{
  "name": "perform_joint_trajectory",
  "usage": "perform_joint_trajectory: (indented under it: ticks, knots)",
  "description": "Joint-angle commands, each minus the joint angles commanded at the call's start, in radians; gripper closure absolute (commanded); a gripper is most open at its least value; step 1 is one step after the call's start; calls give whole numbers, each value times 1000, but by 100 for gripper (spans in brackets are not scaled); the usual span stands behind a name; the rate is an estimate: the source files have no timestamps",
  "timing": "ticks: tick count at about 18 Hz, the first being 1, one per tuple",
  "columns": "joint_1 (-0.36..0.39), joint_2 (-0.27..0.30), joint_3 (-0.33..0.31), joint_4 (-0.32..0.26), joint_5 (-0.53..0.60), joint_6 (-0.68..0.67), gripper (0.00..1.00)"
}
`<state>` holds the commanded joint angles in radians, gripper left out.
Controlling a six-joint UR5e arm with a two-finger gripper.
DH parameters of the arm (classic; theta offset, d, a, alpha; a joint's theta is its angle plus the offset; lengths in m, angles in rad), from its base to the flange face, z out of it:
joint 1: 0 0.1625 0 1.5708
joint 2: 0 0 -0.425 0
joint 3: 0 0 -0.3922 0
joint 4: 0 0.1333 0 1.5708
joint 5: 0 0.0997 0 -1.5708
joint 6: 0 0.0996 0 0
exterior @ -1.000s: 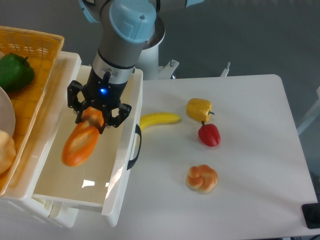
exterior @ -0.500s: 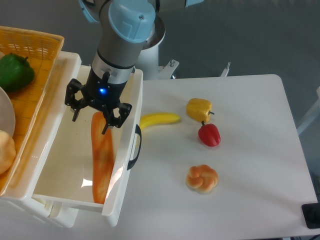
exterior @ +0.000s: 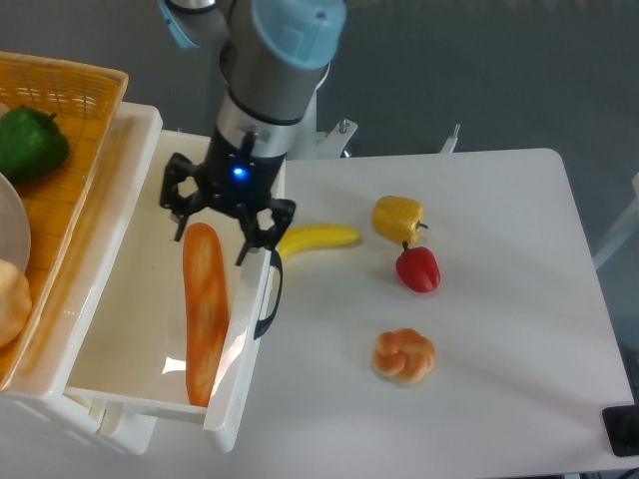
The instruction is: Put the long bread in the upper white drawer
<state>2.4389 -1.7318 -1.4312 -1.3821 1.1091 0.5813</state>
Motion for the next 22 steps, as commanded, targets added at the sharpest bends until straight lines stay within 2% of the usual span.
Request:
perform_joint_trajectory:
  ticks: [2, 4, 8, 12, 13, 17, 20, 22]
  knots:
    - [28, 2, 0, 0, 0, 22, 19]
    - [49, 0, 0, 2, 2, 52, 4]
    - [80, 0, -2, 2, 67, 61, 2]
    - [77, -15, -5, 101, 196, 71, 0]
    - [77, -15, -8, 110, 237, 101, 0]
    - [95, -26, -23, 107, 360, 232, 0]
    - [121, -40, -25, 110, 386, 324, 0]
    - [132, -60, -25, 113, 416, 339, 0]
